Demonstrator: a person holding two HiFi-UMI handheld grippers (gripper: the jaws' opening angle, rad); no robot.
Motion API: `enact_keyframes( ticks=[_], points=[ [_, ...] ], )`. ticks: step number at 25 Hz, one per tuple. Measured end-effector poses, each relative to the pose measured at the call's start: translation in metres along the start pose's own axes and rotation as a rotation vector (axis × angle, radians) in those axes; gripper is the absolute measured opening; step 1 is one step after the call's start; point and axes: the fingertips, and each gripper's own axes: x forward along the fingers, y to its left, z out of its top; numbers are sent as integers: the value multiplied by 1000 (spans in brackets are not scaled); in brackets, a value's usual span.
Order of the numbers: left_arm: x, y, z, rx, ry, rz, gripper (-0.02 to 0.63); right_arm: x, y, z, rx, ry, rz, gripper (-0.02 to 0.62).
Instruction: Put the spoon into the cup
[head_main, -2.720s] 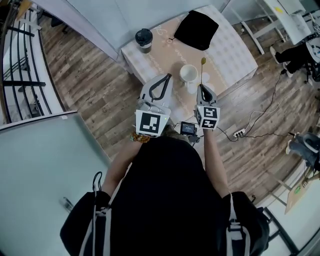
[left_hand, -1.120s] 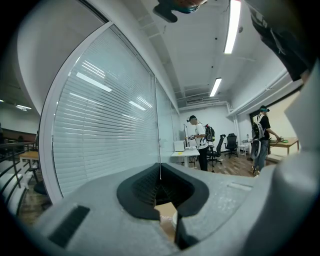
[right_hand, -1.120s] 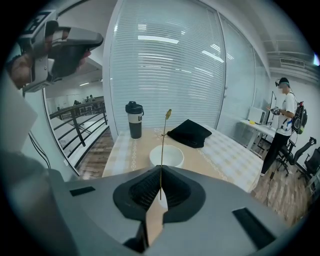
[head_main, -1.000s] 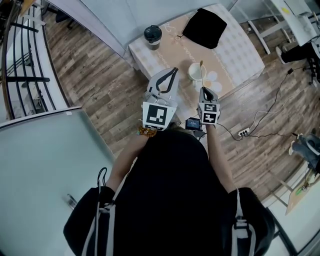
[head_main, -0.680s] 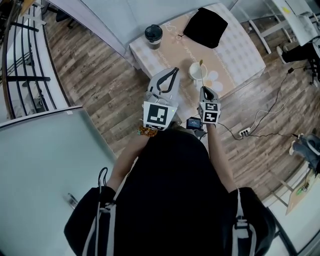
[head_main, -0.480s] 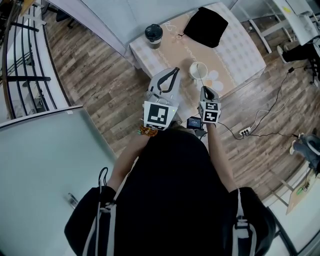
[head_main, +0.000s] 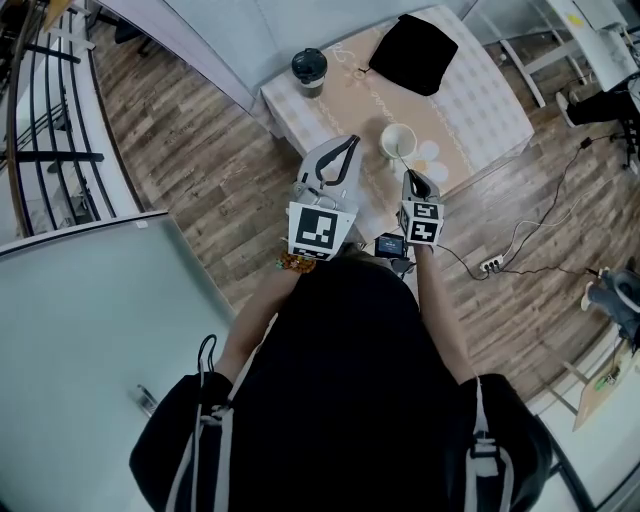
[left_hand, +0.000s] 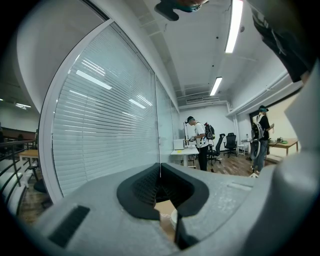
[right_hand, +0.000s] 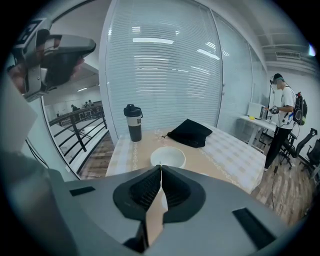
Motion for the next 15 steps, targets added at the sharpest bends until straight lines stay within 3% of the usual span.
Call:
enact_keyframes(
  ticks=[15],
  points=[
    [-5,4,-1,4,11,21,18,9,-3,22,-46,-21,11,9]
  ],
)
